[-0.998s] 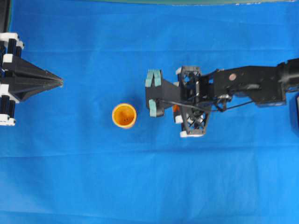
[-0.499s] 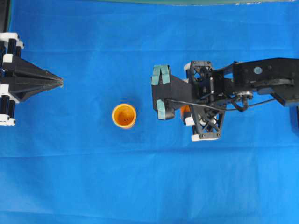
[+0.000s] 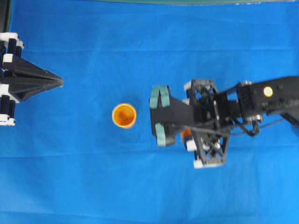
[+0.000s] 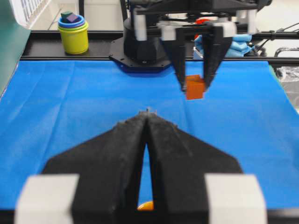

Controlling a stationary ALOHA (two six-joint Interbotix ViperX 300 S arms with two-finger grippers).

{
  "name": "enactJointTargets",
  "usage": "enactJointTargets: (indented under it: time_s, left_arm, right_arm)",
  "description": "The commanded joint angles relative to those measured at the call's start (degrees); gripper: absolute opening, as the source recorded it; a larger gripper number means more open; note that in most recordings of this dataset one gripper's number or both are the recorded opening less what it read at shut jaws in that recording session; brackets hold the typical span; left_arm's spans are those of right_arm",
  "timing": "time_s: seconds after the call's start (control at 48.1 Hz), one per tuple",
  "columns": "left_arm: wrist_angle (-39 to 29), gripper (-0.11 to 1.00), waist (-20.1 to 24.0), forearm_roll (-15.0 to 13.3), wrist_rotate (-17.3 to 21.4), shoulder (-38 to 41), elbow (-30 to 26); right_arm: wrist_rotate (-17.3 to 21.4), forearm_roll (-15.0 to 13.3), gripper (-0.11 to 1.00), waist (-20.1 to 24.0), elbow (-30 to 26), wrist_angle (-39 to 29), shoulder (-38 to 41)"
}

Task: Move the block forward with right arm.
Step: 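Lift the orange cube with the right gripper, then carry the held cube with the right gripper toward the near table edge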

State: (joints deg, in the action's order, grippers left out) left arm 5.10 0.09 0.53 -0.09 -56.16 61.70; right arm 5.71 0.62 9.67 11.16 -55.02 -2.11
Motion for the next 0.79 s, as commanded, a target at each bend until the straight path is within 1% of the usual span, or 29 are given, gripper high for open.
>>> enactJointTargets:
  time_s: [0.0, 0.187, 0.333, 0.54, 0.769]
  left_arm:
    - [0.2, 0.01, 0.1, 0.1, 0.0, 0.4, -1.9]
    - [0.1, 0.01, 0.1, 0.1, 0.0, 0.3, -1.8]
    - [0.0, 0.01, 0.1, 0.0, 0.0, 0.4, -1.8]
    - [-1.0, 0.01, 0.1, 0.1, -0.1, 0.3, -1.8]
    - [-1.6, 0.01, 0.1, 0.1, -0.1, 0.4, -1.8]
  right_arm:
    - [1.5, -0.1, 0.41, 1.8, -1.8, 0.1, -1.5]
    - [6.6, -0.2, 0.41, 5.7, -3.6, 0.1, -1.5]
    - [9.8, -1.0, 0.41, 8.4, -4.9, 0.1, -1.3]
    - [14.2, -1.4, 0.41, 12.2, -7.3, 0.1, 0.2]
    - [16.9, -1.9, 0.41, 15.6, -10.2, 0.1, 2.0]
